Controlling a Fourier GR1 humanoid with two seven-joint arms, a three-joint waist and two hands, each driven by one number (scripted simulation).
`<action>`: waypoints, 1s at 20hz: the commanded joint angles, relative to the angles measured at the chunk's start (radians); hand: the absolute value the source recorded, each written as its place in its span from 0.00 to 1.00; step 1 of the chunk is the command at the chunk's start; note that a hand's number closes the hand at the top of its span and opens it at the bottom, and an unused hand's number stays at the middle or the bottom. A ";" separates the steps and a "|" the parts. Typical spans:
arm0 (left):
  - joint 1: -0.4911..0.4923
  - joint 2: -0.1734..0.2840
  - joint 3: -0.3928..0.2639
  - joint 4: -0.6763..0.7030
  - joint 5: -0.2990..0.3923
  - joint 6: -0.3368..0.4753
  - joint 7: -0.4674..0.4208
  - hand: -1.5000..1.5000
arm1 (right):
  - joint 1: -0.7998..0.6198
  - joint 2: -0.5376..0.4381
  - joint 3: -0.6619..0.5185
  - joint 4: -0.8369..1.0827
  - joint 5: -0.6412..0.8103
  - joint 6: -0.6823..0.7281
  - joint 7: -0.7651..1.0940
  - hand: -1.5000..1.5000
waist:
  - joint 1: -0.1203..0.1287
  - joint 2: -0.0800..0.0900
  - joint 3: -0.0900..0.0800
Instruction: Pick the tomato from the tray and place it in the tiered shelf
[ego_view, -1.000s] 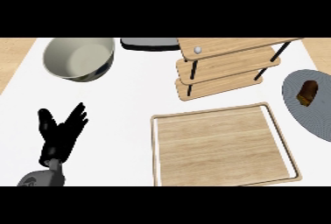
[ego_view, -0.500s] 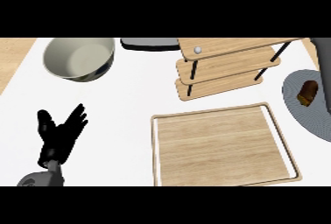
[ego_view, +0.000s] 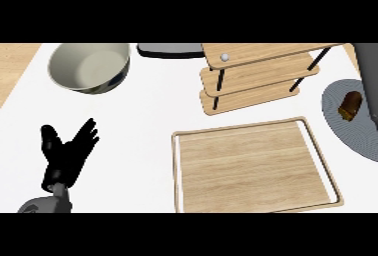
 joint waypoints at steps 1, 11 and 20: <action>0.043 -0.019 -0.011 -0.080 0.007 0.015 0.034 0.50 | 0.067 -0.034 0.056 -0.018 0.051 0.017 -0.073 1.00 | -0.002 -0.004 0.000; 0.019 -0.002 0.005 -0.019 0.012 -0.010 0.025 0.50 | -0.017 0.052 -0.224 0.040 -0.192 -0.109 0.075 0.00 | -0.004 -0.004 0.001; 0.017 -0.015 0.001 -0.021 -0.007 0.006 -0.011 0.50 | -0.113 -0.009 -0.386 0.071 -0.348 -0.156 0.199 0.00 | -0.001 -0.002 0.000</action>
